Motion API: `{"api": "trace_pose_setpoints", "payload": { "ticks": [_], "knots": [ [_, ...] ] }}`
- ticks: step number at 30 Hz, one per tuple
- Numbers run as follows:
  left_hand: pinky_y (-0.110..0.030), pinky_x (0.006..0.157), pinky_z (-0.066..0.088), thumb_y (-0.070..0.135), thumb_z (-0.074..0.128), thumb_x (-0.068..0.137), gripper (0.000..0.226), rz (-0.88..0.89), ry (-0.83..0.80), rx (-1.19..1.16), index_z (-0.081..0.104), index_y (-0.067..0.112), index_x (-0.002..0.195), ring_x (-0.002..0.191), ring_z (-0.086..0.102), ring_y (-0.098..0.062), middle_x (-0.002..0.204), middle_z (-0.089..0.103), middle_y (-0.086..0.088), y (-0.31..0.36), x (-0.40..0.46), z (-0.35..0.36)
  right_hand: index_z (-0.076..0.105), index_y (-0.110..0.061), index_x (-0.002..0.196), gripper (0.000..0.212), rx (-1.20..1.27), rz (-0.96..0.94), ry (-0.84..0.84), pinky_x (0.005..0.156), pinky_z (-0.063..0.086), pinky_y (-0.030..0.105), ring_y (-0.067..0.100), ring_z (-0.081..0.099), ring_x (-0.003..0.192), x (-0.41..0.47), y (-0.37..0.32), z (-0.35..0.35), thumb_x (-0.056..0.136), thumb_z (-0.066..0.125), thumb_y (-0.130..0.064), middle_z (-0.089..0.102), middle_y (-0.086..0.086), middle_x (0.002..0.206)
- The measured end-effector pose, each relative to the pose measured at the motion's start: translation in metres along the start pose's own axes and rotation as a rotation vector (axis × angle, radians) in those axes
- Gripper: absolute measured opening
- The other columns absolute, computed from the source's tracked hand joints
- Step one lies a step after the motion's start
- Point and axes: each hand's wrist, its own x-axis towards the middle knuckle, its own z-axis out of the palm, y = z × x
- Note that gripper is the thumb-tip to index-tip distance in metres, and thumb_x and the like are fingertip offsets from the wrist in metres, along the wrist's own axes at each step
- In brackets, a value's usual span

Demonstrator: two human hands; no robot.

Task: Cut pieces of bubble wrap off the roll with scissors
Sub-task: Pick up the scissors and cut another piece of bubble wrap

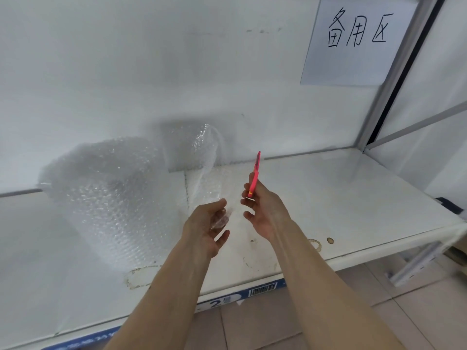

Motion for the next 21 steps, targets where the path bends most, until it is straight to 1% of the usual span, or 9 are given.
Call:
{"api": "trace_pose_setpoints", "payload": {
  "ticks": [4,6,9,17,21],
  "knots": [
    [-0.035,0.081,0.049,0.015,0.079,0.075,0.016,0.000,-0.004,0.006,0.066,0.010,0.083,0.086,0.064,-0.018,0.085,0.067,-0.001,-0.0011,0.0017,-0.0002,0.065,-0.019,0.077,0.038,0.019,0.020,0.014,0.067,0.036,0.031,0.014,0.054,0.071,0.0011,-0.0031,-0.0013,0.079,0.072,-0.056,0.060,-0.004,0.074],
    [-0.035,0.080,0.049,0.015,0.079,0.074,0.018,-0.001,-0.006,0.009,0.066,0.011,0.085,0.086,0.064,-0.018,0.085,0.067,0.000,-0.0011,0.0023,-0.0006,0.065,-0.020,0.075,0.036,0.034,0.015,0.018,0.066,0.035,0.031,0.014,0.054,0.069,0.0015,-0.0047,-0.0030,0.079,0.072,-0.054,0.060,-0.004,0.072],
    [-0.035,0.082,0.049,0.015,0.079,0.075,0.016,-0.003,-0.003,0.016,0.066,0.011,0.083,0.088,0.064,-0.018,0.084,0.067,0.000,-0.0010,0.0028,-0.0007,0.064,-0.019,0.076,0.033,0.040,0.006,0.021,0.066,0.035,0.032,0.015,0.053,0.068,0.0014,-0.0053,-0.0049,0.081,0.073,-0.050,0.059,-0.003,0.069],
    [-0.034,0.079,0.048,0.015,0.079,0.075,0.017,-0.007,-0.007,0.030,0.067,0.012,0.087,0.089,0.066,-0.016,0.083,0.069,0.002,-0.0016,0.0034,-0.0012,0.065,-0.019,0.076,0.035,0.046,0.020,-0.009,0.067,0.036,0.032,0.014,0.053,0.068,0.0006,-0.0071,-0.0073,0.081,0.071,-0.054,0.060,-0.004,0.071],
    [-0.034,0.079,0.049,0.015,0.079,0.074,0.020,-0.009,-0.010,0.032,0.068,0.013,0.091,0.089,0.066,-0.016,0.085,0.070,0.002,-0.0014,0.0036,-0.0015,0.064,-0.019,0.074,0.032,0.061,0.009,0.002,0.066,0.035,0.031,0.014,0.052,0.066,0.0009,-0.0084,-0.0088,0.082,0.072,-0.050,0.059,-0.003,0.070]
  ]
}}
